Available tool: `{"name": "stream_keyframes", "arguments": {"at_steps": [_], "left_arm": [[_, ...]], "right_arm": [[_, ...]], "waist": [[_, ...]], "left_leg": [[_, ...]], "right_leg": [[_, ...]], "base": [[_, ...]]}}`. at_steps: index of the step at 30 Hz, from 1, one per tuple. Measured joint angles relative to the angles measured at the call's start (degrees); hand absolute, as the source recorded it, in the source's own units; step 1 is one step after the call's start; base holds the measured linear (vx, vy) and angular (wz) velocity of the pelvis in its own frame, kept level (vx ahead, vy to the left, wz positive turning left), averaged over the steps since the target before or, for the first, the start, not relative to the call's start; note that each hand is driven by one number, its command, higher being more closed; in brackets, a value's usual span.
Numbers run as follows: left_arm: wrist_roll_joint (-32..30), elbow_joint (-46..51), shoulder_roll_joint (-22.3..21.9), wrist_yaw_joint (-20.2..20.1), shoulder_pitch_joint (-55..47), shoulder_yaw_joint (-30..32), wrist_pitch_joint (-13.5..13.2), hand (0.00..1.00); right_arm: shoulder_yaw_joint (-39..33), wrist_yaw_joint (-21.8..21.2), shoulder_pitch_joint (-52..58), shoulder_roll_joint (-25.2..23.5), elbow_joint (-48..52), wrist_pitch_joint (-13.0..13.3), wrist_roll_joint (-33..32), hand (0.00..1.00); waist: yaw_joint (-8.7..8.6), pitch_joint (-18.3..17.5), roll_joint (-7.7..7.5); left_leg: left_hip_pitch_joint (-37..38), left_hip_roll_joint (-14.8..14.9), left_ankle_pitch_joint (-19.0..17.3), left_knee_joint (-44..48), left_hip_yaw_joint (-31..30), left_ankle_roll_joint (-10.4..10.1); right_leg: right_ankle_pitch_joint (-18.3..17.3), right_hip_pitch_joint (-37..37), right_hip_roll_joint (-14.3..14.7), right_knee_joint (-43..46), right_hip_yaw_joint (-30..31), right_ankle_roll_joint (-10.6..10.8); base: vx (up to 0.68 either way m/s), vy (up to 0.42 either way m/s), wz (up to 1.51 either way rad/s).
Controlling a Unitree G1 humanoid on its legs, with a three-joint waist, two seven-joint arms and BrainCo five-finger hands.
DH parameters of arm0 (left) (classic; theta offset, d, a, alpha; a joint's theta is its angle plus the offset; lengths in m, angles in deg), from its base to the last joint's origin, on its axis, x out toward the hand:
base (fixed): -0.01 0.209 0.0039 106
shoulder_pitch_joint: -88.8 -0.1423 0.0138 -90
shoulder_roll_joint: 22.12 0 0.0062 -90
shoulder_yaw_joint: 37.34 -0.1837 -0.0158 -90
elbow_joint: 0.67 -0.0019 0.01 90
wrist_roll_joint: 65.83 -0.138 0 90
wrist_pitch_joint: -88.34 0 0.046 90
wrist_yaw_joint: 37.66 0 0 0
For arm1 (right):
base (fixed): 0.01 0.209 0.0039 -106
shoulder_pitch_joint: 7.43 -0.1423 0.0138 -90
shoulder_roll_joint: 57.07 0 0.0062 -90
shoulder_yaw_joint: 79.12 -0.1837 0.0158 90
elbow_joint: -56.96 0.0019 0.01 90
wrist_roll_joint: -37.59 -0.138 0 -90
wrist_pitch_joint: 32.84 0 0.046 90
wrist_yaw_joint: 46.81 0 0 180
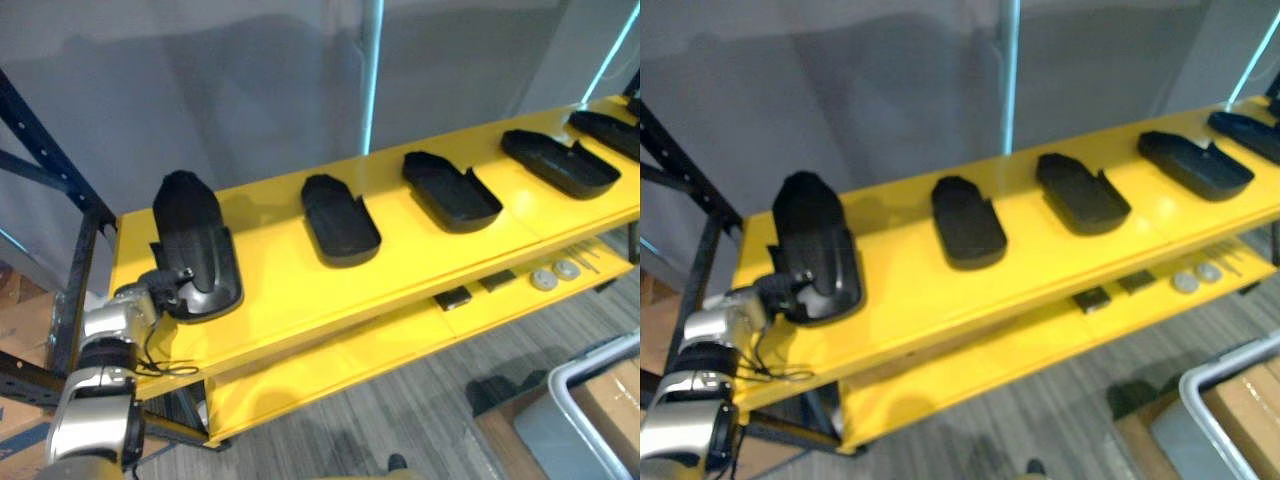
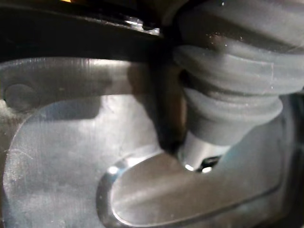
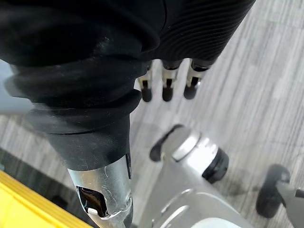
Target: Walk over and take plastic housings, then place them on the shelf
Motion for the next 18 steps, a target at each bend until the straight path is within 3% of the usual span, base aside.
{"name": "stream_keyframes", "arguments": {"at_steps": [18], "left_arm": [[-0.5, -2.5, -0.1, 0.9, 3.4, 0.4, -1.3, 1.00]], "right_arm": [[0.0, 1.1, -0.2, 0.0, -0.2, 0.1, 0.0, 0.00]], "waist": [[-1.59, 2.2, 0.16]], "left_leg": [[0.1, 0.0, 0.1, -0.5, 0.3, -0.1]], "right_leg": [[0.0, -0.2, 0.1, 0.0, 0.1, 0.0]], "base": [[-0.01, -0.002, 0.00]]}}
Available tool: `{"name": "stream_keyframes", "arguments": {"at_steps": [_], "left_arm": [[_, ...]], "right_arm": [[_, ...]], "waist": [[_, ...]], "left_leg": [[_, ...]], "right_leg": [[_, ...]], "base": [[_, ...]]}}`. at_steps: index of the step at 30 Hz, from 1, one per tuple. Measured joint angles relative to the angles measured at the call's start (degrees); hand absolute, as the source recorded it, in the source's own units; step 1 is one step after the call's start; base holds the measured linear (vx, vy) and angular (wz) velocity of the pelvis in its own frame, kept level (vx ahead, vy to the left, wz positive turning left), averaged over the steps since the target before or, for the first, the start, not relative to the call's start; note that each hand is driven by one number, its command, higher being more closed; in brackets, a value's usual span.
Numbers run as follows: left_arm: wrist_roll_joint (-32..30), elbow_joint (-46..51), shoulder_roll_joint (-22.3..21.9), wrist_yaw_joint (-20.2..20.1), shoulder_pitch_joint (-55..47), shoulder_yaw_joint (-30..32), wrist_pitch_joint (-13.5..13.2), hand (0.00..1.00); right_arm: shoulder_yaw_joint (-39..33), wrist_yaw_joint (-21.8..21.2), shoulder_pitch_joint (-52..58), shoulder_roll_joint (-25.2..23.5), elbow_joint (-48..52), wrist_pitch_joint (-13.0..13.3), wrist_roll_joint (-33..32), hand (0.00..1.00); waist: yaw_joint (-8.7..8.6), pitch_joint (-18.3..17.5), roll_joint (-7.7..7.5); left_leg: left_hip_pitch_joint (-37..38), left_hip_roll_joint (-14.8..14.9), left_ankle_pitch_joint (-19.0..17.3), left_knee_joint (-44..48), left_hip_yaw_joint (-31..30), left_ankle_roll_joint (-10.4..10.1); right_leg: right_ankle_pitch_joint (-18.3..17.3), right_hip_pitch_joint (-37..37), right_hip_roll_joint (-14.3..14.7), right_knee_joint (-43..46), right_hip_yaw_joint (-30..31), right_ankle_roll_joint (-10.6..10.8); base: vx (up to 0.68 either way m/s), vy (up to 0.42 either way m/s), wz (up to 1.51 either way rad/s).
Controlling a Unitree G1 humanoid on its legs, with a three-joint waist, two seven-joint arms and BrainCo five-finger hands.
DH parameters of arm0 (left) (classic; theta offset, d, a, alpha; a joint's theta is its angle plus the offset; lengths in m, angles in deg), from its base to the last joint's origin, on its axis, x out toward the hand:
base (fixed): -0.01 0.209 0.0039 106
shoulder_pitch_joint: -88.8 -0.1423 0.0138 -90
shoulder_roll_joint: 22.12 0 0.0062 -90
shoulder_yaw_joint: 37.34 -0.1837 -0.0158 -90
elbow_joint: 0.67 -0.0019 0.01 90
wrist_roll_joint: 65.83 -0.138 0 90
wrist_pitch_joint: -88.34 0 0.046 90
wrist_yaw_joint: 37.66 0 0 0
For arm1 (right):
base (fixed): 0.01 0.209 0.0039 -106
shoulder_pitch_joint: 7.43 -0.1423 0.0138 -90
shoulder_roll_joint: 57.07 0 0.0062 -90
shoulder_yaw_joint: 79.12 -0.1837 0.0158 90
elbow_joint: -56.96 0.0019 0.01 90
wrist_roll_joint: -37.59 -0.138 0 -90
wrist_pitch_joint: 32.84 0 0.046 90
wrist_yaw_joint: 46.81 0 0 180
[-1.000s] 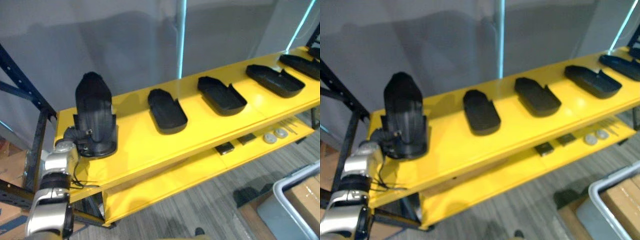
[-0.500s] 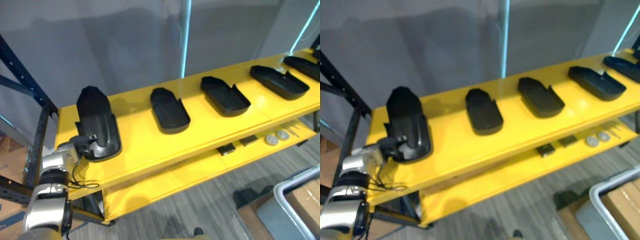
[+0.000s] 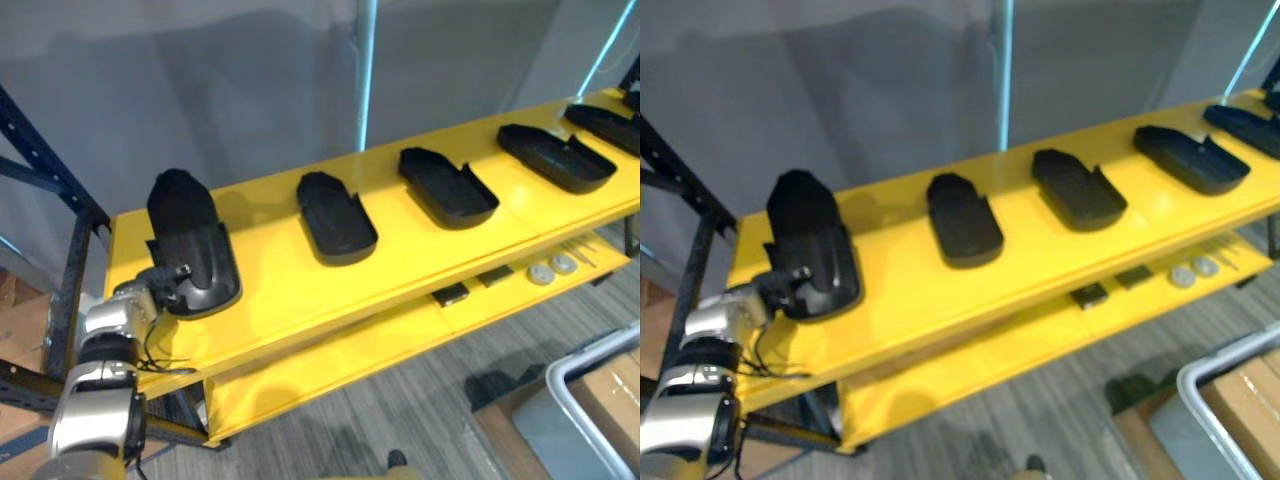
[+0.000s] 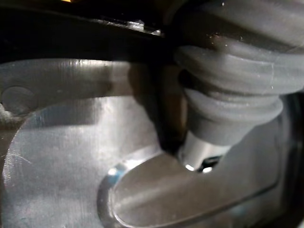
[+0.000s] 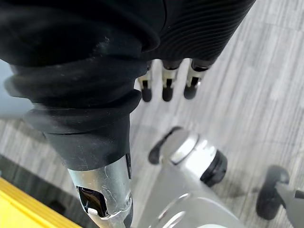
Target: Walk over and take plastic housings, then place them on the shelf
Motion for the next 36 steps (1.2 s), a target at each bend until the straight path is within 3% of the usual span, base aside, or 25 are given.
{"name": "stream_keyframes", "arguments": {"at_steps": [1, 18, 27, 30, 36], "left_arm": [[0.0, 0.0, 0.0, -0.1, 0.2, 0.0, -0.1, 0.00], [-2.4, -1.6, 0.4, -1.6, 2.4, 0.1, -0.7, 0.00], [-8.0, -1.6, 0.7, -4.9, 2.6, -0.2, -1.4, 0.00], [-10.9, -1.3, 1.0, -7.2, 2.6, -0.3, -1.5, 0.00], [-13.7, -1.1, 2.4, -10.6, 2.6, -0.8, -1.5, 0.00]], "right_arm": [[0.0, 0.0, 0.0, 0.0, 0.0, 0.1, 0.0, 0.00], [0.1, 0.1, -0.5, 0.1, -0.3, 1.5, 0.1, 0.00], [7.1, -2.0, -1.1, 0.9, 0.9, 10.6, 2.2, 0.00], [13.9, -6.8, -1.2, 1.7, 3.6, 14.7, 0.4, 0.00], [23.9, -12.8, -2.5, 3.4, 7.1, 16.8, -0.1, 0.00]], "waist": [[0.00, 0.2, 0.02], [-0.54, 1.6, 0.77], [-0.70, 1.9, 0.92], [-0.79, 2.2, 1.30], [-0.28, 2.2, 1.37]], "left_leg": [[0.0, 0.0, 0.0, 0.0, 0.0, 0.0], [-0.1, 0.0, 0.0, -0.3, 0.4, 0.0], [-0.1, -0.1, 0.0, -0.1, -0.4, 0.0], [-0.6, -0.1, 0.2, -0.1, -1.3, 0.1], [-1.1, 0.2, 0.6, 0.1, -3.6, 0.0]], "right_leg": [[0.0, 0.0, 0.0, 0.0, 0.0, 0.0], [0.0, -0.5, 0.0, 0.0, 0.2, 0.0], [-0.1, 0.1, 0.0, 0.0, -0.6, -0.1], [-0.1, 0.2, -0.1, 0.0, -1.4, -0.1], [-0.6, 1.4, 0.0, 0.0, -4.1, -0.1]], "base": [[0.00, 0.000, 0.00], [0.00, 0.000, -0.01], [0.00, 0.000, 0.03], [-0.01, -0.006, 0.10], [-0.01, -0.012, 0.20]]}}
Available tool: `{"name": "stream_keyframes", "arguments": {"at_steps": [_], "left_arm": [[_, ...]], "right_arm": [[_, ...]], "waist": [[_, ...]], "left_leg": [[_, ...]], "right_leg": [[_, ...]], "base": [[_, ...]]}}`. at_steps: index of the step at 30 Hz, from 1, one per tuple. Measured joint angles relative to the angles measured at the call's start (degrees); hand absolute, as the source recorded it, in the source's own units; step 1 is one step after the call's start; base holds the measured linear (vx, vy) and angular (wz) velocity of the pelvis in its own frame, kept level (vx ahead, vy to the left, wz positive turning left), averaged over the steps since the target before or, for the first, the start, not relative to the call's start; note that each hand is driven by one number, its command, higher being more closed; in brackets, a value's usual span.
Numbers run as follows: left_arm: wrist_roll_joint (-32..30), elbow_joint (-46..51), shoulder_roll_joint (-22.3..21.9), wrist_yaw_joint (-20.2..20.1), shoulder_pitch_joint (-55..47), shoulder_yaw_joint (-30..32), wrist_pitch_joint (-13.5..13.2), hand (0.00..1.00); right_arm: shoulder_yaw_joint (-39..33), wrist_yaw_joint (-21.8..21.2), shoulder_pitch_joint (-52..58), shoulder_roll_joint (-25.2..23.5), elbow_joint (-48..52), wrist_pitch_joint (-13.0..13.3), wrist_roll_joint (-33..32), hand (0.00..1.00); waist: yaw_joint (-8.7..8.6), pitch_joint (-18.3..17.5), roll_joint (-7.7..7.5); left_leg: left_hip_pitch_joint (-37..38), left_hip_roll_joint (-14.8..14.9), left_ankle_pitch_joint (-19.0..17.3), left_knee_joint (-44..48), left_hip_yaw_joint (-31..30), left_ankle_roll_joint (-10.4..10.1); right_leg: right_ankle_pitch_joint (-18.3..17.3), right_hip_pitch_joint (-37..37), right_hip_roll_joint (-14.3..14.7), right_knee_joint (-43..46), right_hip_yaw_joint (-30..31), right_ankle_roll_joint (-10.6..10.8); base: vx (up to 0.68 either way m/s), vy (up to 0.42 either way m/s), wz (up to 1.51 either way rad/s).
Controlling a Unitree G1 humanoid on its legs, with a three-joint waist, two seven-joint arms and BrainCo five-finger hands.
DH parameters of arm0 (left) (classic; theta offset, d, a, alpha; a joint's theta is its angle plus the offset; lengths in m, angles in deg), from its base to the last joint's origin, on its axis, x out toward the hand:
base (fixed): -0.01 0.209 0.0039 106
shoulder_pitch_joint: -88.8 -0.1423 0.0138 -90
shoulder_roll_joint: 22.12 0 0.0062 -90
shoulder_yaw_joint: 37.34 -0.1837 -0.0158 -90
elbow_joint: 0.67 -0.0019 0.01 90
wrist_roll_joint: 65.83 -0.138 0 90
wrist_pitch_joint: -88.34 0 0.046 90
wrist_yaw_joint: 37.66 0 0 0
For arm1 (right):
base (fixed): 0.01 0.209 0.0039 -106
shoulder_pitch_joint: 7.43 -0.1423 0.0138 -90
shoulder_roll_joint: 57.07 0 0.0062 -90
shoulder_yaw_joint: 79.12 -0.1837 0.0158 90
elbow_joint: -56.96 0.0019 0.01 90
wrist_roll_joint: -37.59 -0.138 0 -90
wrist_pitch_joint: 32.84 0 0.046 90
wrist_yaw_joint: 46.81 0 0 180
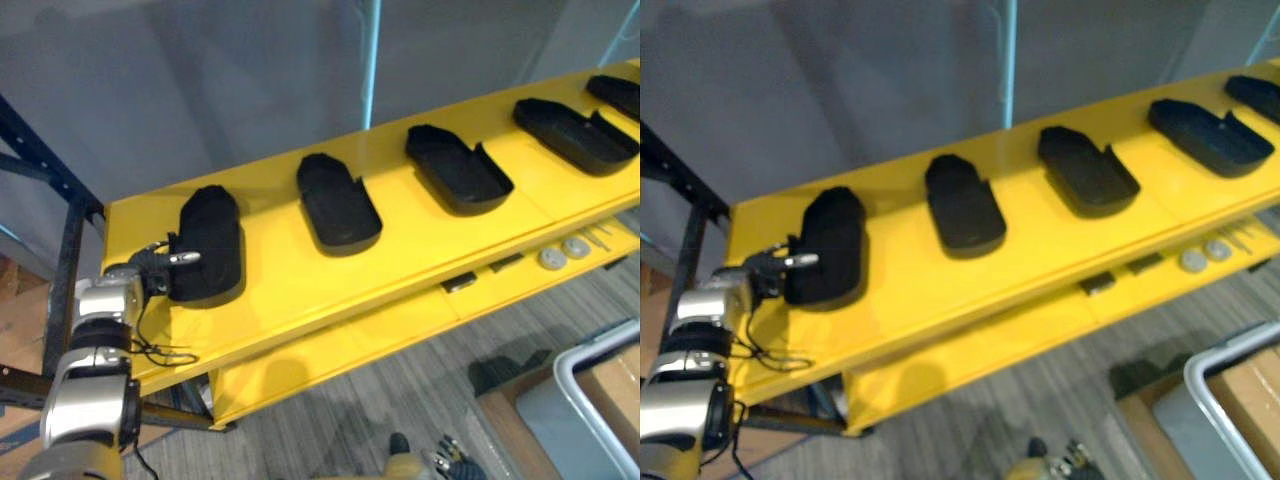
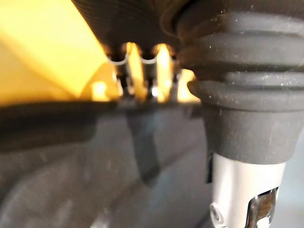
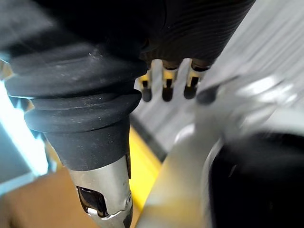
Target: Walk over and take plastic housings, then place them on the shelf
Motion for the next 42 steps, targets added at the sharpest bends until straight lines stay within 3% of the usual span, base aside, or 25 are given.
{"name": "stream_keyframes", "arguments": {"at_steps": [10, 14, 22, 27, 30, 35, 37, 39, 42], "left_arm": [[0.2, 0.4, 0.0, -0.1, -0.1, -1.9, -1.2, 0.00], [1.5, 1.6, 0.0, 0.0, -0.1, -2.9, -3.7, 0.00], [10.2, 12.5, 0.1, 1.7, 0.7, -4.6, -14.9, 0.00], [13.1, 34.8, 0.2, 4.9, 3.3, -4.1, -21.8, 0.00], [12.4, 48.9, -0.6, 7.9, -0.6, -1.0, -26.3, 0.00], [6.2, 66.7, -10.1, 9.7, -18.9, 5.1, -34.7, 0.00], [3.7, 69.3, -14.7, 10.9, -25.6, 5.8, -38.5, 0.00], [-0.7, 71.3, -19.7, 13.1, -32.7, 5.5, -42.6, 0.00], [-6.1, 71.2, -21.8, 18.4, -36.9, 4.8, -47.1, 0.00]], "right_arm": [[5.3, -1.0, -1.9, 1.6, -0.7, -0.2, -0.1, 0.00], [5.2, -0.8, -2.6, 1.8, -2.4, -0.3, 0.0, 0.00], [2.2, 0.2, -2.6, 1.3, -4.6, -1.1, 0.0, 0.00], [-1.2, 0.6, -2.4, 1.1, -6.0, -1.8, 0.0, 0.00], [-1.4, 1.7, -2.7, 1.1, -7.0, -2.0, 0.0, 0.00], [-2.4, 5.6, -2.8, 0.6, -8.1, -1.5, 0.1, 0.00], [-2.4, 7.2, -2.9, -0.1, -8.3, -1.1, 0.1, 0.00], [-2.4, 9.8, -3.1, -1.0, -8.3, 0.2, 0.8, 0.00], [-2.4, 13.7, -3.3, -1.7, -8.4, 2.7, 1.8, 0.00]], "waist": [[0.87, 0.0, -0.01], [1.10, -0.2, -0.09], [2.61, -3.1, 0.10], [3.98, -4.1, 0.34], [5.33, -5.4, 0.85], [7.91, -7.2, 0.09], [8.91, -7.7, -0.37], [9.89, -7.8, -1.85], [9.92, -8.3, -3.04]], "left_leg": [[-0.8, 0.0, 0.7, 0.3, -1.9, 0.0], [-1.1, 0.2, 1.3, 0.1, -2.8, -0.1], [-1.1, 0.0, 2.2, -0.6, -3.0, -0.1], [-2.1, -0.4, 3.1, -1.2, -4.4, 0.1], [-1.9, -0.3, 3.9, -2.5, -4.5, 0.1], [-1.9, -0.4, 4.0, -2.9, -5.6, 0.2], [-1.9, -0.4, 4.1, -2.9, -5.9, 0.2], [-1.9, -0.4, 4.2, -3.2, -6.0, 0.2], [-1.9, -0.5, 4.6, -4.0, -5.9, 0.1]], "right_leg": [[0.0, 0.7, -0.1, 0.0, -2.6, 0.0], [0.0, 1.0, 0.0, 0.0, -3.6, 0.0], [0.2, 1.0, -0.2, 0.0, -3.9, 0.0], [0.3, 0.9, -0.5, 0.0, -5.4, -0.2], [0.3, 0.8, -0.3, 0.0, -5.5, -0.3], [0.1, 1.9, -0.2, -0.1, -6.8, -0.4], [0.1, 2.1, -0.2, -0.1, -7.0, -0.4], [0.1, 2.1, -0.2, -0.1, -7.1, -0.4], [0.1, 1.9, -0.2, -0.1, -7.4, -0.4]], "base": [[-0.02, -0.003, 0.10], [-0.03, -0.009, 0.11], [-0.01, 0.003, 0.02], [-0.04, 0.001, 0.16], [-0.03, -0.002, 0.05], [-0.02, 0.003, 0.12], [-0.05, 0.001, 0.12], [-0.05, 0.005, 0.06], [-0.01, 0.004, 0.01]]}}
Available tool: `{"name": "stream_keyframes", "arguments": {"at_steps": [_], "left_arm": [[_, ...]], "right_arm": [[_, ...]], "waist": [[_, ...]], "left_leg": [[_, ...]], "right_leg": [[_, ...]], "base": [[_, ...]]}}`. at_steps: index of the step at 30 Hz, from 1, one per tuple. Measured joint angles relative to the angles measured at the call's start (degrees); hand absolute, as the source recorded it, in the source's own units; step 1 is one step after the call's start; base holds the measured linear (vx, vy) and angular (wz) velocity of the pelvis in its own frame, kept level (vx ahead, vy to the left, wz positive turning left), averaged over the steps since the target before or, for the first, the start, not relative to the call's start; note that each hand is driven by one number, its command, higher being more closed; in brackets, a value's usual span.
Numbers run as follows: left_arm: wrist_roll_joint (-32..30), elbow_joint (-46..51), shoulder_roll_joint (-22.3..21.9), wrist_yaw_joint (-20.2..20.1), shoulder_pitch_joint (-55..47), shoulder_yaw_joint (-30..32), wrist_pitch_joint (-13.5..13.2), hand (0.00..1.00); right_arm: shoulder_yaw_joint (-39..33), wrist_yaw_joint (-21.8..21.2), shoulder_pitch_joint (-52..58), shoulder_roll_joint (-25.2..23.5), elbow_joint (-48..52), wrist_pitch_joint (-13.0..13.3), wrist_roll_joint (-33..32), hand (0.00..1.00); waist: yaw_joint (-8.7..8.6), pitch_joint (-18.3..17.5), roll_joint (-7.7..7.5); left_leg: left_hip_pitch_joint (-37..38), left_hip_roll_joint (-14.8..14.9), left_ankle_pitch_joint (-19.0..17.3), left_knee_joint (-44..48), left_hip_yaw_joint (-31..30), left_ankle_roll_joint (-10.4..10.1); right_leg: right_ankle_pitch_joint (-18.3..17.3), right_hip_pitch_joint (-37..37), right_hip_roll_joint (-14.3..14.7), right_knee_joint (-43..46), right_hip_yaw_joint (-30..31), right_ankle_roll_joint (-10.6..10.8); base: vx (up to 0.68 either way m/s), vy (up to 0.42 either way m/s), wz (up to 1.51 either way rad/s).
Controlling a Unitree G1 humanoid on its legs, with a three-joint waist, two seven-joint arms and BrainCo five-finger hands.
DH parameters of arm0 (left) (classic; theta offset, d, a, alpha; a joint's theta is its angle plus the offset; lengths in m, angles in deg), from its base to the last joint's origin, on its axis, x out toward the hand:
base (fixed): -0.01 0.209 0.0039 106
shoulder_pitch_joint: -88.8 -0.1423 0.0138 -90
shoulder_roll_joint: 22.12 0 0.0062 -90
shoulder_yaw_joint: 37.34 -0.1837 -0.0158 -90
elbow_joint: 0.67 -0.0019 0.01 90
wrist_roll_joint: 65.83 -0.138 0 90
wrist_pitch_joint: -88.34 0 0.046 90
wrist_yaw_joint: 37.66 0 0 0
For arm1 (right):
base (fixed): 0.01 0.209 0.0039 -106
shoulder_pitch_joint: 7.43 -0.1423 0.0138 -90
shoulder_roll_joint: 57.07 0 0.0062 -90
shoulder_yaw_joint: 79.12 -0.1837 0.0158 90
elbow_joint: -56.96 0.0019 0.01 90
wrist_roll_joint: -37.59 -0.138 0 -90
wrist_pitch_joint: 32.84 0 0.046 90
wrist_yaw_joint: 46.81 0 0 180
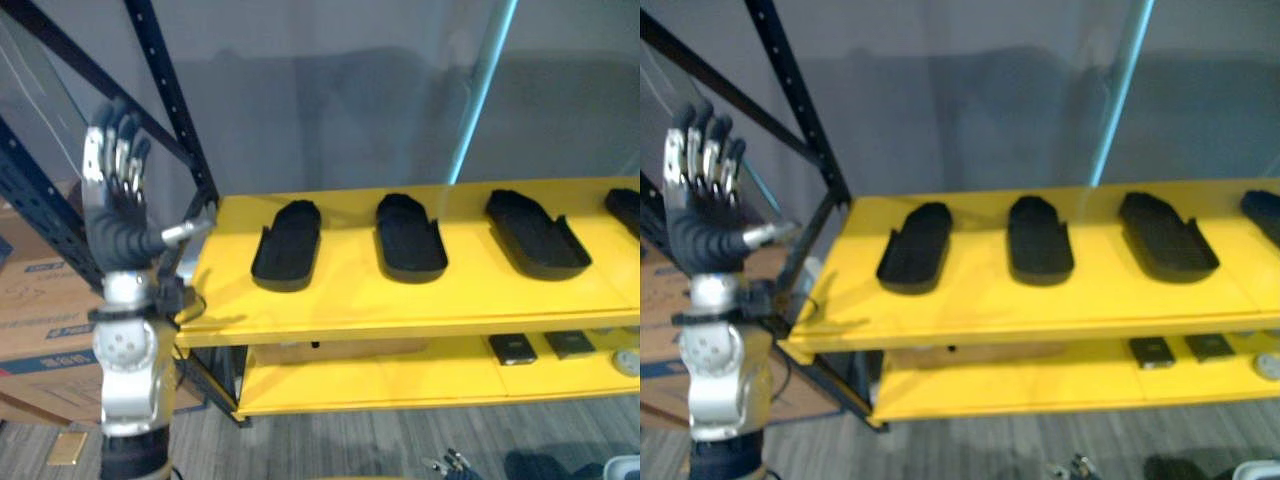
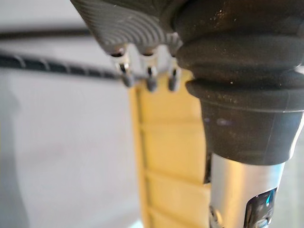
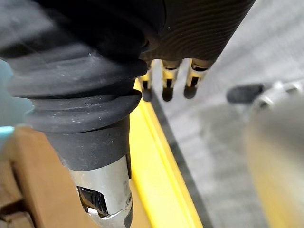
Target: Walk over and take plastic housings, then place them on the shelf
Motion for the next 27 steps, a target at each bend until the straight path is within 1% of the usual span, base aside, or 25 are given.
{"name": "stream_keyframes", "arguments": {"at_steps": [1, 2, 3, 4, 5, 6, 7, 8, 9, 11, 12, 13, 14, 16, 17, 18, 19, 20, 21, 22, 23, 24, 25, 26, 27], "left_arm": [[-1.1, 0.0, -0.1, 1.5, -0.1, -0.1, -1.2, 0.00], [-3.2, 0.1, -0.8, 4.7, 0.0, 0.0, -4.4, 0.00], [-5.3, 0.1, -1.2, 7.7, 0.0, -0.1, -7.0, 0.00], [-7.6, 0.1, -1.3, 10.5, 0.0, -0.2, -7.9, 0.00], [-12.4, 0.1, -1.7, 17.5, 0.0, -0.2, -9.2, 0.00], [-14.2, 0.1, -2.2, 20.8, 0.0, -0.2, -9.7, 0.00], [-17.2, 0.1, -3.7, 27.2, -0.3, 0.0, -10.0, 0.00], [-20.1, 0.1, -5.5, 33.1, -1.2, 0.3, -9.6, 0.00], [-21.0, 0.1, -6.3, 35.6, -2.0, 0.3, -9.2, 0.00], [-22.5, -1.9, -9.6, 43.5, -6.0, 1.5, -6.3, 0.00], [-22.5, -3.7, -10.0, 45.2, -6.8, 2.4, -5.7, 0.00], [-21.7, -8.9, -10.0, 47.6, -8.0, 4.3, -4.8, 0.00], [-19.4, -15.0, -10.0, 49.1, -9.0, 6.6, -4.6, 0.00], [-16.9, -23.1, -10.0, 50.4, -9.6, 9.0, -4.4, 0.00], [-14.9, -29.5, -9.8, 50.6, -10.2, 10.5, -4.5, 0.00], [-12.9, -33.7, -9.8, 50.5, -11.0, 11.2, -4.5, 0.00], [-11.2, -38.2, -9.8, 49.8, -11.7, 11.7, -4.5, 0.00], [-10.5, -43.6, -9.8, 49.0, -12.9, 12.0, -4.4, 0.00], [-8.9, -48.2, -9.8, 47.2, -14.2, 12.0, -4.3, 0.00], [-7.2, -50.1, -9.8, 45.7, -14.8, 11.9, -4.0, 0.00], [-5.0, -54.5, -9.8, 43.8, -15.5, 11.8, -3.5, 0.00], [-3.8, -58.7, -9.9, 42.6, -15.6, 11.8, -3.1, 0.00], [-3.4, -60.4, -9.9, 41.9, -15.8, 11.9, -2.7, 0.00], [-1.4, -63.4, -9.9, 39.8, -16.7, 12.2, -1.6, 0.00], [1.9, -67.0, -10.0, 36.4, -16.7, 13.4, 0.0, 0.00]], "right_arm": [[0.0, 0.5, 0.0, 0.0, -0.1, 0.4, 0.0, 0.00], [0.0, 1.4, 0.0, 0.0, -0.1, 0.8, -0.1, 0.00], [0.0, 1.9, -0.1, 0.0, -0.1, 0.9, -0.3, 0.00], [0.0, 2.2, -0.2, 0.0, -0.1, 0.9, -0.5, 0.00], [0.0, 2.9, -0.4, 0.0, -0.2, 0.8, -0.5, 0.00], [0.0, 3.1, -0.5, 0.0, -0.3, 0.8, -0.5, 0.00], [0.0, 3.6, -0.8, 0.0, -0.3, 0.7, -0.5, 0.00], [0.1, 4.2, -1.1, 0.0, -0.6, 0.4, -0.5, 0.00], [0.1, 4.3, -1.2, 0.0, -0.7, 0.1, -0.5, 0.00], [0.1, 5.1, -1.6, 0.1, -1.0, -1.5, -0.5, 0.00], [0.1, 5.1, -1.7, 0.2, -0.9, -2.0, -0.6, 0.00], [0.1, 4.9, -1.7, 0.2, -0.7, -3.0, -0.7, 0.00], [0.1, 4.5, -1.7, 0.2, -0.6, -3.8, -0.6, 0.00], [0.5, 3.8, -1.6, 0.2, -0.5, -4.7, -0.6, 0.00], [1.2, 3.7, -1.4, 0.1, -0.5, -5.3, -0.6, 0.00], [1.3, 3.7, -1.4, 0.1, -0.5, -5.6, -0.6, 0.00], [1.3, 3.6, -1.5, 0.0, -0.5, -5.7, -0.8, 0.00], [1.3, 3.5, -1.5, 0.0, -0.5, -5.7, -1.8, 0.00], [1.3, 3.2, -1.5, -0.1, -0.4, -5.7, -1.9, 0.00], [1.3, 2.9, -1.5, -0.1, -0.3, -5.7, -2.0, 0.00], [1.2, 2.7, -1.7, -0.1, 0.1, -5.7, -2.9, 0.00], [1.0, 2.7, -1.7, -0.1, 0.4, -5.7, -3.0, 0.00], [0.9, 2.7, -1.7, -0.1, 0.5, -5.7, -3.0, 0.00], [0.9, 2.7, -1.7, -0.1, 0.5, -5.9, -3.3, 0.00], [0.2, 2.7, -1.9, -0.1, 0.5, -6.0, -4.0, 0.00]], "waist": [[0.00, -0.1, -0.21], [-0.04, -0.2, -0.23], [-0.06, -0.2, -0.35], [-0.05, -0.2, -0.36], [-0.04, -0.4, -0.56], [-0.03, -0.3, -0.45], [-0.02, -0.1, -0.09], [-0.02, 0.1, 0.20], [-0.02, 0.1, 0.28], [0.00, 0.1, 0.21], [0.01, 0.1, 0.24], [0.08, 0.1, 0.25], [0.07, 0.2, 0.09], [0.07, 0.5, -0.46], [0.04, 0.6, -1.01], [0.09, 0.7, -1.19], [0.12, 1.0, -1.75], [0.15, 1.5, -2.05], [0.15, 1.6, -2.71], [0.15, 1.6, -3.03], [0.11, 1.7, -3.37], [0.11, 1.7, -3.43], [0.10, 1.8, -3.40], [0.07, 1.9, -3.12], [0.01, 2.3, -2.63]], "left_leg": [[0.0, 0.0, 0.1, -0.2, 0.0, 0.0], [0.1, 0.0, 0.4, -0.6, -0.1, 0.1], [0.1, 0.0, 0.5, -0.7, -0.1, 0.1], [0.1, 0.0, 0.5, -0.7, -0.1, 0.1], [0.1, 0.0, 0.5, -0.7, -0.2, 0.1], [0.0, 0.0, 0.5, -0.7, -0.2, 0.1], [0.0, 0.0, 0.6, -0.7, -0.2, 0.1], [0.0, 0.0, 0.6, -0.7, -0.2, 0.1], [0.0, 0.0, 0.6, -0.7, -0.3, 0.1], [0.0, 0.0, 0.6, -0.7, -0.4, 0.1], [0.1, 0.0, 0.6, -0.7, -0.4, 0.1], [0.1, 0.1, 0.6, -0.7, -0.6, 0.1], [0.2, 0.0, 0.6, -0.7, -0.8, 0.2], [0.2, -0.1, 0.7, -0.7, -1.7, 0.2], [0.3, 0.0, 0.8, -0.9, -2.0, 0.1], [0.7, 0.0, 1.0, -1.2, -1.9, 0.1], [1.0, 0.0, 1.2, -1.6, -1.9, 0.1], [1.0, 0.0, 1.2, -1.6, -1.9, 0.1], [1.0, 0.0, 1.2, -1.6, -1.9, 0.1], [1.0, 0.0, 1.2, -1.6, -1.9, 0.1], [1.1, 0.0, 1.2, -1.6, -1.9, 0.1], [1.2, 0.0, 1.2, -1.6, -1.9, 0.1], [1.2, -0.1, 1.2, -1.6, -1.9, 0.1], [1.4, -0.1, 1.2, -1.6, -1.9, 0.1], [2.0, 0.0, 1.1, -1.6, -1.8, 0.1]], "right_leg": [[0.0, 0.0, 0.0, 0.0, -0.1, 0.0], [0.0, -0.1, 0.0, 0.0, -0.4, 0.0], [0.0, -0.1, 0.0, 0.0, -0.5, 0.0], [0.0, -0.1, 0.0, 0.0, -0.5, 0.0], [0.0, -0.1, 0.0, 0.0, -0.5, 0.0], [0.0, -0.1, 0.0, 0.0, -0.5, 0.0], [0.0, -0.1, 0.0, 0.0, -0.6, 0.0], [0.0, 0.0, 0.0, 0.0, -0.6, 0.0], [0.0, 0.0, 0.0, 0.0, -0.6, 0.0], [-0.1, 0.0, 0.1, 0.0, -0.8, 0.0], [-0.1, 0.1, 0.1, 0.0, -0.9, 0.0], [-0.1, 0.1, 0.1, 0.0, -1.0, 0.0], [-0.2, 0.3, 0.1, 0.0, -1.2, 0.0], [-0.4, 0.9, 0.0, 0.0, -2.0, 0.0], [-0.6, 1.0, 0.1, 0.0, -2.4, -0.1], [-0.7, 1.1, 0.1, 0.0, -2.4, -0.1], [-0.7, 1.1, 0.1, 0.0, -2.5, -0.1], [-0.7, 1.1, 0.1, 0.0, -2.5, -0.1], [-0.7, 1.2, 0.1, 0.0, -2.5, -0.1], [-0.7, 1.2, 0.1, 0.0, -2.5, -0.1], [-0.7, 1.4, 0.1, 0.0, -2.5, 0.0], [-0.7, 1.5, 0.1, 0.0, -2.5, 0.0], [-0.8, 1.4, 0.0, 0.0, -2.5, 0.0], [-0.8, 1.6, 0.0, 0.0, -2.5, 0.1], [-0.9, 2.0, 0.0, 0.0, -2.5, 0.2]], "base": [[0.00, 0.009, 0.04], [0.00, 0.009, 0.06], [0.01, 0.007, 0.05], [0.00, 0.000, 0.00], [0.00, 0.000, 0.00], [0.00, 0.000, 0.00], [0.00, 0.000, 0.00], [0.00, 0.000, 0.00], [0.00, 0.000, 0.00], [0.00, 0.000, 0.00], [0.00, 0.000, 0.00], [-0.02, 0.002, 0.04], [-0.02, 0.002, 0.08], [-0.03, -0.003, 0.18], [-0.03, -0.004, 0.16], [-0.02, -0.003, 0.08], [0.00, 0.000, 0.00], [0.00, 0.000, 0.00], [0.00, 0.000, 0.00], [0.00, 0.000, 0.00], [0.00, 0.000, 0.00], [0.00, 0.000, 0.00], [0.00, 0.000, 0.00], [0.00, 0.000, 0.00], [0.00, 0.000, 0.00]]}}
